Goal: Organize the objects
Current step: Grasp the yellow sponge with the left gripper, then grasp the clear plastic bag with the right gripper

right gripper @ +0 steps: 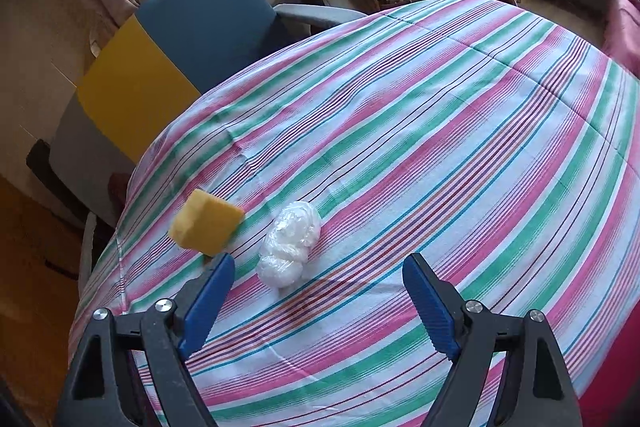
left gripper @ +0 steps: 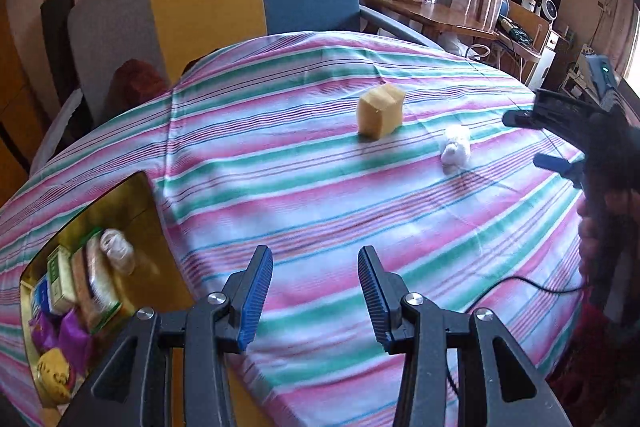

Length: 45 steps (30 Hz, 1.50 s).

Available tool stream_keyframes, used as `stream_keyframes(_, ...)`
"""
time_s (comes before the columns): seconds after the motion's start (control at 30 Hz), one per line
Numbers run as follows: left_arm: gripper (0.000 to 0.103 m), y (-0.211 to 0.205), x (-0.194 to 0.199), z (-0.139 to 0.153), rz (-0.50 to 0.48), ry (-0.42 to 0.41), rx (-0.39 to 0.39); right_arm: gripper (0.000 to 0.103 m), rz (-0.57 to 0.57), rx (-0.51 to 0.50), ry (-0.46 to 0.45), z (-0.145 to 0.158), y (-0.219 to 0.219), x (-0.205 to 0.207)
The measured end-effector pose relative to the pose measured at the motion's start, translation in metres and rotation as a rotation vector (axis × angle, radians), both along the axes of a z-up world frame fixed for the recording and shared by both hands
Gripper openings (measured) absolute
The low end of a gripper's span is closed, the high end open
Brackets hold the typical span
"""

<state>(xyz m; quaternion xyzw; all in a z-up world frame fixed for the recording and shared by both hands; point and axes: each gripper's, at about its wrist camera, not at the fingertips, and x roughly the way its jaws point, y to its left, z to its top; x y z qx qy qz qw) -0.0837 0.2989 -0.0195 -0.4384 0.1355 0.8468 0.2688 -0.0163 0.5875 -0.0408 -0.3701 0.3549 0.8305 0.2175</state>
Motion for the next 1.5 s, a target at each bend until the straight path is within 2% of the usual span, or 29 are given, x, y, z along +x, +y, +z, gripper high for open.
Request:
stream_keyframes(0.17, 0.045, 0.038, -0.028, -0.003, -0.039, -0.007, 0.014, 0.087, -0.028, -0.041, 0.022, -0.002, 0.007, 0.004)
stream_keyframes(0.27, 0.05, 0.063, -0.044, -0.004, -0.07, 0.003, 0.03, 0.087, -0.039, -0.076, 0.03, -0.005, 0.011, 0.005)
stream_keyframes(0.37, 0.061, 0.089, -0.062, -0.008, -0.099, -0.011, 0.045, 0.087, -0.038, -0.106, 0.033, -0.008, 0.012, 0.005)
stream_keyframes(0.43, 0.074, 0.11, -0.073, -0.012, -0.137, 0.008, 0.034, 0.087, -0.028, -0.124, 0.037, -0.009, 0.012, 0.004)
stream_keyframes(0.47, 0.075, 0.119, -0.078, -0.015, -0.155, 0.018, 0.018, 0.087, -0.021, -0.13, 0.036, -0.01, 0.012, 0.003)
stream_keyframes(0.7, 0.075, 0.17, -0.114, -0.031, -0.25, 0.041, -0.046, 0.087, 0.002, -0.157, 0.034, -0.013, 0.01, 0.0)
stream_keyframes(0.8, 0.075, 0.187, -0.127, -0.044, -0.257, 0.007, -0.067, 0.087, 0.004, -0.162, 0.029, -0.014, 0.01, 0.001)
stream_keyframes(0.87, 0.063, 0.192, -0.136, -0.056, -0.235, -0.034, -0.09, 0.087, 0.004, -0.158, 0.019, -0.015, 0.01, 0.0)
stream_keyframes(0.9, 0.051, 0.193, -0.138, -0.06, -0.234, -0.06, -0.087, 0.087, 0.008, -0.153, 0.013, -0.016, 0.01, -0.001)
stream_keyframes(1.0, 0.043, 0.181, -0.128, -0.055, -0.238, -0.065, -0.033, 0.087, 0.009, -0.138, -0.007, -0.018, 0.009, -0.003)
stream_keyframes(1.1, 0.042, 0.154, -0.109, -0.046, -0.22, -0.051, 0.009, 0.087, 0.012, -0.128, -0.009, -0.018, 0.009, -0.003)
stream_keyframes(1.17, 0.042, 0.133, -0.099, -0.041, -0.199, -0.082, 0.048, 0.087, 0.021, -0.119, -0.014, -0.017, 0.008, -0.004)
stream_keyframes(1.23, 0.042, 0.114, -0.083, -0.037, -0.173, -0.085, 0.042, 0.087, 0.028, -0.114, -0.016, -0.017, 0.006, -0.005)
stream_keyframes(1.5, 0.042, 0.042, -0.023, -0.01, -0.119, -0.083, 0.115, 0.086, 0.054, -0.112, -0.045, -0.022, 0.001, -0.008)
